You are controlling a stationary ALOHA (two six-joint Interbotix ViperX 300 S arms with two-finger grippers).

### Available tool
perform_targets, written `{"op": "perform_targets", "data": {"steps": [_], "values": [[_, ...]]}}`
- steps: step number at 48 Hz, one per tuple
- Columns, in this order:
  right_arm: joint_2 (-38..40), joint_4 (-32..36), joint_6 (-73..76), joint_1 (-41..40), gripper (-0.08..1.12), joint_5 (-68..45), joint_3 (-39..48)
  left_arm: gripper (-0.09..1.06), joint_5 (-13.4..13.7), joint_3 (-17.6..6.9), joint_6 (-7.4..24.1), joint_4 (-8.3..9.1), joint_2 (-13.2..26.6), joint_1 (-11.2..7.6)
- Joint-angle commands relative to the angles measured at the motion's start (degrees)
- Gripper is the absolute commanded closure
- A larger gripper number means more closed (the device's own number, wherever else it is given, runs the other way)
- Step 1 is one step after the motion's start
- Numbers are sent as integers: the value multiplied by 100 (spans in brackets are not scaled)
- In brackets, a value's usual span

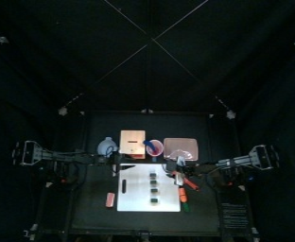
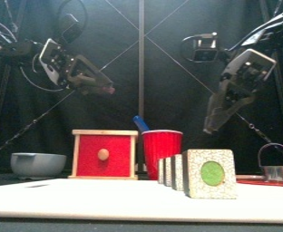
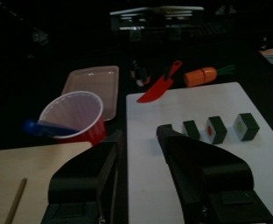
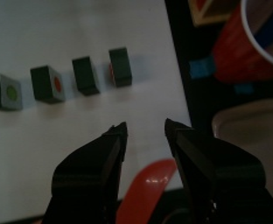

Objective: Place sushi on board then cut the sushi with the knife then place the pieces on the plate
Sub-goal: Place the 4 sushi pieces on the plate

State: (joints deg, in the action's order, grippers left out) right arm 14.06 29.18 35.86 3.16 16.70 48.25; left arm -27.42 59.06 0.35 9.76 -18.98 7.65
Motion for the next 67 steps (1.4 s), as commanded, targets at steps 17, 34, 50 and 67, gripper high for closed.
{"op": "perform_targets", "data": {"steps": [17, 34, 50, 67], "values": [[-1178, 62, 26, 0, 26, 62, -1134, 20, -18, 325, 0, 18, -220, 26], [-1661, -53, 0, 18, 26, 123, -1362, 20, -18, 378, -9, 0, -220, 26], [-2013, -79, -44, 9, 29, 123, -1503, 20, -18, 387, -9, -18, -176, 26], [-1793, -97, 35, -26, 46, 316, -1512, 20, -9, 439, -18, -53, -167, 44]]}}
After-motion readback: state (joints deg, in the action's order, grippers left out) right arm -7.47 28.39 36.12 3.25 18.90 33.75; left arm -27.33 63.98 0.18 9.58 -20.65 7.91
